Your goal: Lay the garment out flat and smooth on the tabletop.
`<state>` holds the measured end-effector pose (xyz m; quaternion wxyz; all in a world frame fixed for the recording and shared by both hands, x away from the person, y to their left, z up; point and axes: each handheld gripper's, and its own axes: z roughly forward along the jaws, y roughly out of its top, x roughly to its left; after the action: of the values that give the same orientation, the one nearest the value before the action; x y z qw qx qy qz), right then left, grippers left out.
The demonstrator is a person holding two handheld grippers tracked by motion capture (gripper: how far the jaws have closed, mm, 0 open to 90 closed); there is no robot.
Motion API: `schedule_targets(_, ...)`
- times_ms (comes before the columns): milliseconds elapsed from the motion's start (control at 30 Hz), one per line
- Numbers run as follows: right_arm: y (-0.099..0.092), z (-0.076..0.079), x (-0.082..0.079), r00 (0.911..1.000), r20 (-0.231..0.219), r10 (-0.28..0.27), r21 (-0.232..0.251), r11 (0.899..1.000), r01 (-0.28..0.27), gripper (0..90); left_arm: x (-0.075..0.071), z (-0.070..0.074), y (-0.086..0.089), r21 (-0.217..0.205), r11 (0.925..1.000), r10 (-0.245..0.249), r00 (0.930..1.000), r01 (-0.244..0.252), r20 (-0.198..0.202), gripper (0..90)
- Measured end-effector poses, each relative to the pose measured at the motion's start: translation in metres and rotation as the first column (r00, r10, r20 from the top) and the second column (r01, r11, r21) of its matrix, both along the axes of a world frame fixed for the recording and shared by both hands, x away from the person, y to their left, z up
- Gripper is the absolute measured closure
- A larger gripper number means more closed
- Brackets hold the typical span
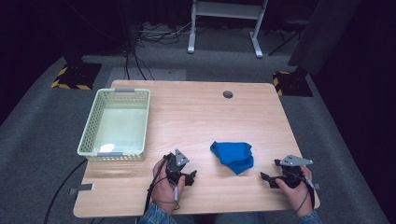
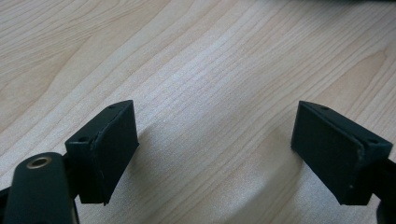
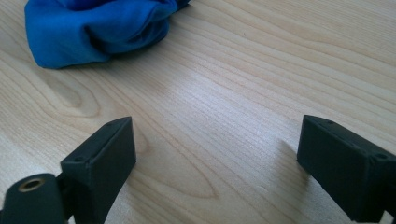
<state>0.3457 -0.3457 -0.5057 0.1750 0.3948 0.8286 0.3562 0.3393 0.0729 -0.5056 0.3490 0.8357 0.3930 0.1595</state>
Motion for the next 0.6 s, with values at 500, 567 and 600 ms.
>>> schedule_targets(500,-0.0017,0.0002,-0.0037,1.0,-0.004,-0.002,0.006,1.0,0.002,12.5,0.0003,0.0,-0.0007,-0.001,1.0,0.0,1.0,0.0,-0.001,13.9)
schedule_targets(567,-0.002,0.0003,-0.004,1.0,-0.004,-0.002,0.006,1.0,0.002,12.7,0.0001,0.0,-0.0008,-0.002,1.0,0.002,1.0,-0.002,-0.002,13.9)
schedule_targets(600,-0.002,0.0003,-0.0041,1.0,-0.004,-0.003,0.006,1.0,0.003,12.7,0.0001,0.0,-0.0009,-0.003,1.0,0.003,1.0,-0.003,-0.002,13.9)
